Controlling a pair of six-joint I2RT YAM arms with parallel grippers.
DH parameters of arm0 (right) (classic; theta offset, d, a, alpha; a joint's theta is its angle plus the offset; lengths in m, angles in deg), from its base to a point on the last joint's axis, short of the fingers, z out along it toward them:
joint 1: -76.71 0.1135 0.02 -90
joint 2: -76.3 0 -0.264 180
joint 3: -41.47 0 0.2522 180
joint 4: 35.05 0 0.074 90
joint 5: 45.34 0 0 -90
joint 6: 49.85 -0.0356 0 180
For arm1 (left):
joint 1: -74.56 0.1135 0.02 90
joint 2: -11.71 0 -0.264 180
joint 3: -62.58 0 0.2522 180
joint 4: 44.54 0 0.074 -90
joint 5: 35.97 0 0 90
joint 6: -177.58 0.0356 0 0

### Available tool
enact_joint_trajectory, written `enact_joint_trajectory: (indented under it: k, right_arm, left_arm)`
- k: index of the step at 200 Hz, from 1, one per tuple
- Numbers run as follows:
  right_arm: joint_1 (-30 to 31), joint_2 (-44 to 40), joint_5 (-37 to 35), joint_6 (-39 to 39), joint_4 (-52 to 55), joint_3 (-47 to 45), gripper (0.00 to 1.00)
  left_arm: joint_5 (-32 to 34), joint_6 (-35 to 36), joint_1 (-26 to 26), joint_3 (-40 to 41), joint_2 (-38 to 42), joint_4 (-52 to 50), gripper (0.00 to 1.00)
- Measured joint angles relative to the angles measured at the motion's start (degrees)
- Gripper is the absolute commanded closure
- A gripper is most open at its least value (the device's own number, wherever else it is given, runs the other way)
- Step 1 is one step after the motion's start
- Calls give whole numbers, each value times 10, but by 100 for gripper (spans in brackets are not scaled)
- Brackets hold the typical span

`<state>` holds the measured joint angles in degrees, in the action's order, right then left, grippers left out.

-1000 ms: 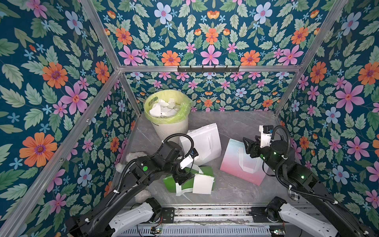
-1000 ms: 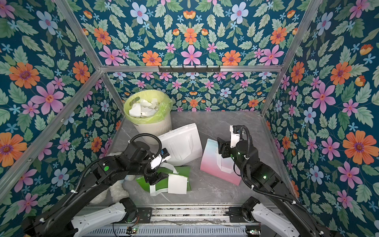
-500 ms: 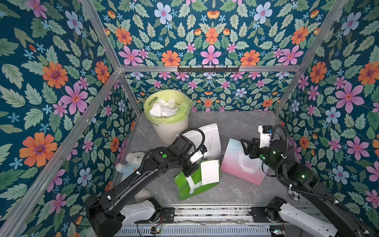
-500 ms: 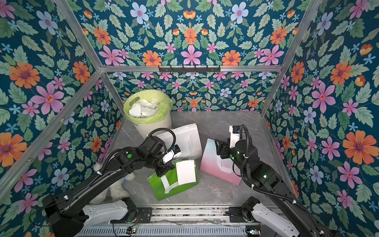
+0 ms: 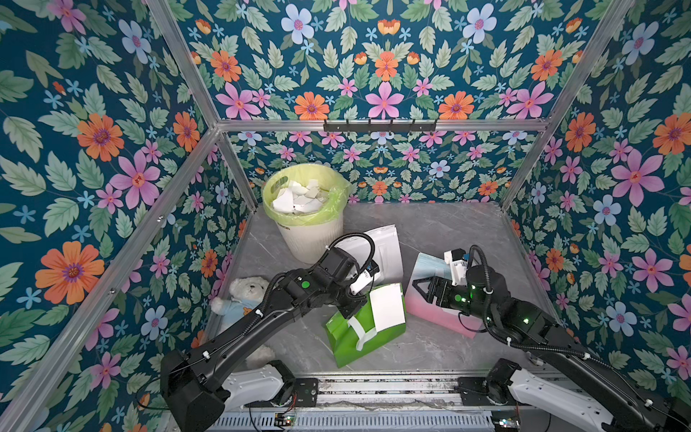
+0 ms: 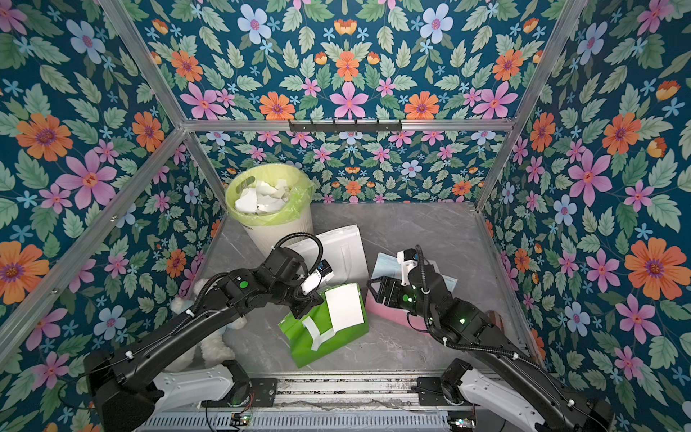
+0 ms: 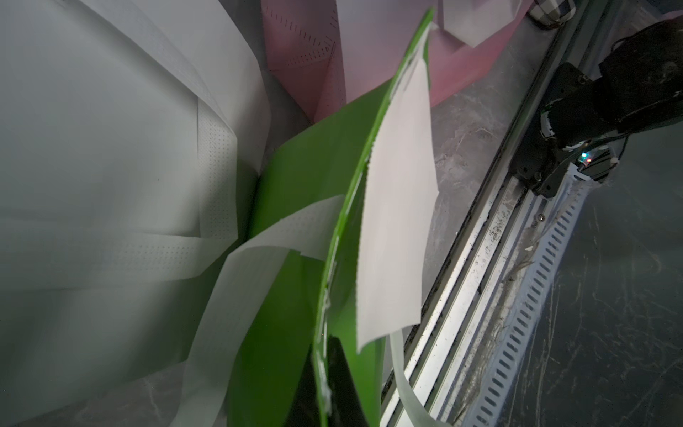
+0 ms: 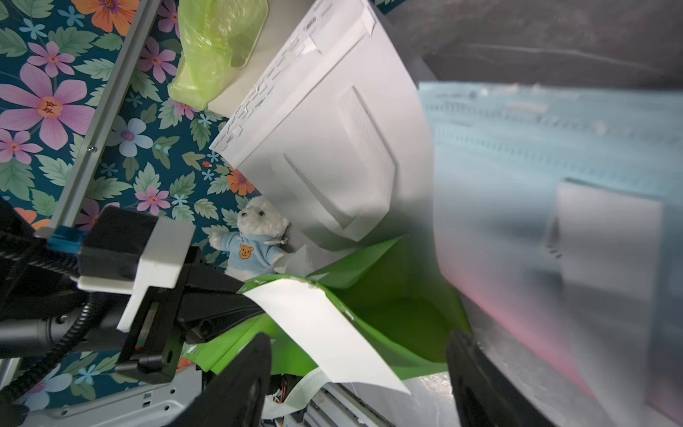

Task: Shred takeout receipts and throw away
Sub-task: Adjust the takeout bag at the center of the board, then tear off the takeout receipt from the takeout bag.

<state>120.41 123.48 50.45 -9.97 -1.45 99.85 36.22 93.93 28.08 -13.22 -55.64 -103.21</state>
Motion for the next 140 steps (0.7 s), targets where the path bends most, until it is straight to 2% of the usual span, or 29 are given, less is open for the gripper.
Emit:
enact_joint_trajectory:
  k: [61, 125, 140]
  right_arm:
    - [70, -15, -24, -144, -123, -150, 22]
    - [128, 9, -69, -204, -227, -206, 24]
    - [128, 11, -73, -215, -246, -218, 28]
  left_arm:
    - [12, -2, 5, 9, -6, 26, 100]
    - [14, -2, 5, 16, -3, 33, 100]
    - [14, -2, 5, 16, -3, 33, 100]
